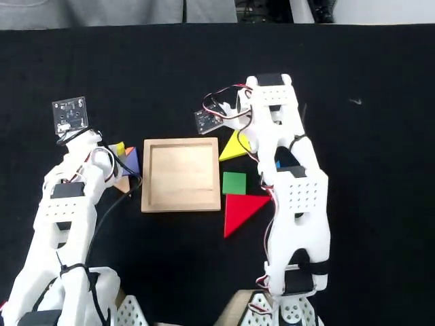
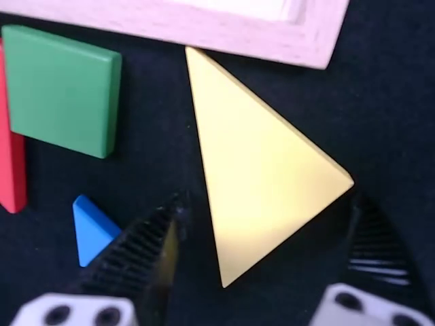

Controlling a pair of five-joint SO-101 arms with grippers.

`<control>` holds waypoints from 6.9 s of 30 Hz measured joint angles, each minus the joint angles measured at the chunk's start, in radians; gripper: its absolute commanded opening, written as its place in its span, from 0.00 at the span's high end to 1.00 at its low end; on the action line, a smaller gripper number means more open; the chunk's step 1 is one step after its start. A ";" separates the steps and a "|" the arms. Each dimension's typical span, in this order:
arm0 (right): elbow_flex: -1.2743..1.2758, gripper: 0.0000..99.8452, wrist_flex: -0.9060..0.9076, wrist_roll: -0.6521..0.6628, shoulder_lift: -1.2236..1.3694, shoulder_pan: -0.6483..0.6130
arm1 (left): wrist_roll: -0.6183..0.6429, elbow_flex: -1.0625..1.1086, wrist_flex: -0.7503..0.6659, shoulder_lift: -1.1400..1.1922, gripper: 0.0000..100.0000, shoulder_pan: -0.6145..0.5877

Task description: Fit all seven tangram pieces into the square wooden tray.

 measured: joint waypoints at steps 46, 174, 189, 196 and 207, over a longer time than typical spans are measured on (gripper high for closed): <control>-0.166 0.80 0.084 0.003 0.104 -0.089 | 0.000 0.000 0.000 0.000 0.80 0.000; 0.459 0.99 -0.338 -1.063 -0.293 -0.468 | 0.000 0.066 0.063 -0.009 0.81 -0.265; 0.605 0.99 -0.262 -1.062 -0.908 -0.394 | 0.000 0.066 0.063 -0.009 0.80 -0.265; 0.930 0.99 -0.265 -1.076 -1.330 -0.221 | -0.025 0.080 0.063 -0.009 0.80 -0.172; 1.459 0.99 -0.493 -1.232 -1.576 0.107 | -0.175 -0.118 0.417 -0.009 0.80 0.361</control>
